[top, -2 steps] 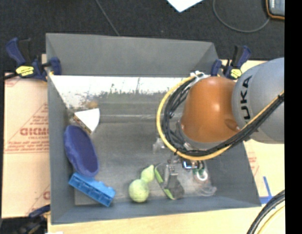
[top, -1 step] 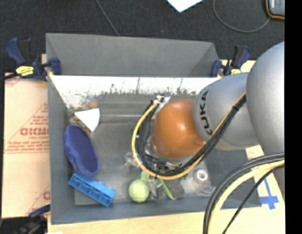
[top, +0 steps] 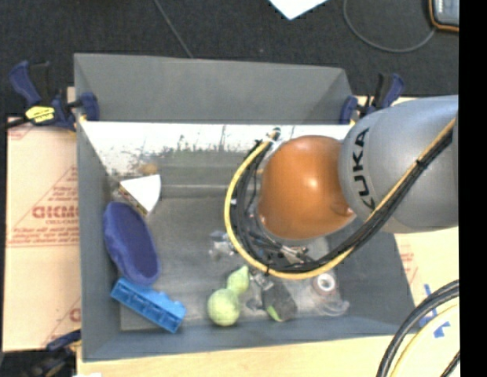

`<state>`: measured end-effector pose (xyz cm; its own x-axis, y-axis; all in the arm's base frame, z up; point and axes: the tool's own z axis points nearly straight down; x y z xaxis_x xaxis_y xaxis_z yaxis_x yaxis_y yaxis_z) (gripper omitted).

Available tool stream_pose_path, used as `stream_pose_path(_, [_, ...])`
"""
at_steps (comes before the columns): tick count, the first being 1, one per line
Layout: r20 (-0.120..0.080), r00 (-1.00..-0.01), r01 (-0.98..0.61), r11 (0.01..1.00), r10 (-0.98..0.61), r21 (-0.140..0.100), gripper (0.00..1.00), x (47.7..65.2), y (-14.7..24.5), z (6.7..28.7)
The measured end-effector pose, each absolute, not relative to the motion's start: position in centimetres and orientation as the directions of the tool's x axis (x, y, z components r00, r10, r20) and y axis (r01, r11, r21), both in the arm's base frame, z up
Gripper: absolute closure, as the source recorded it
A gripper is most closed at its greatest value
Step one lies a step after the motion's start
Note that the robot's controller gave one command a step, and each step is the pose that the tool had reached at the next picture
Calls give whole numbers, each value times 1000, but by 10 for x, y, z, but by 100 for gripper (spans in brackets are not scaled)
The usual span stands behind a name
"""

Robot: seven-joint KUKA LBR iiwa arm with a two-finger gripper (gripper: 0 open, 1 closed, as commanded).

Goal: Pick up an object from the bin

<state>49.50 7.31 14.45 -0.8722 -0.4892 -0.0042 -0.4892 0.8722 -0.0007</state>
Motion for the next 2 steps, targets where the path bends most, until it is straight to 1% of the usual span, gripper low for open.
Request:
stream_pose_path(1, [10,-786,-618,786,-618,8,0,487,70,103])
stream_pose_path(2, [-1,-550,-835,550,-835,0,0,497,76,70])
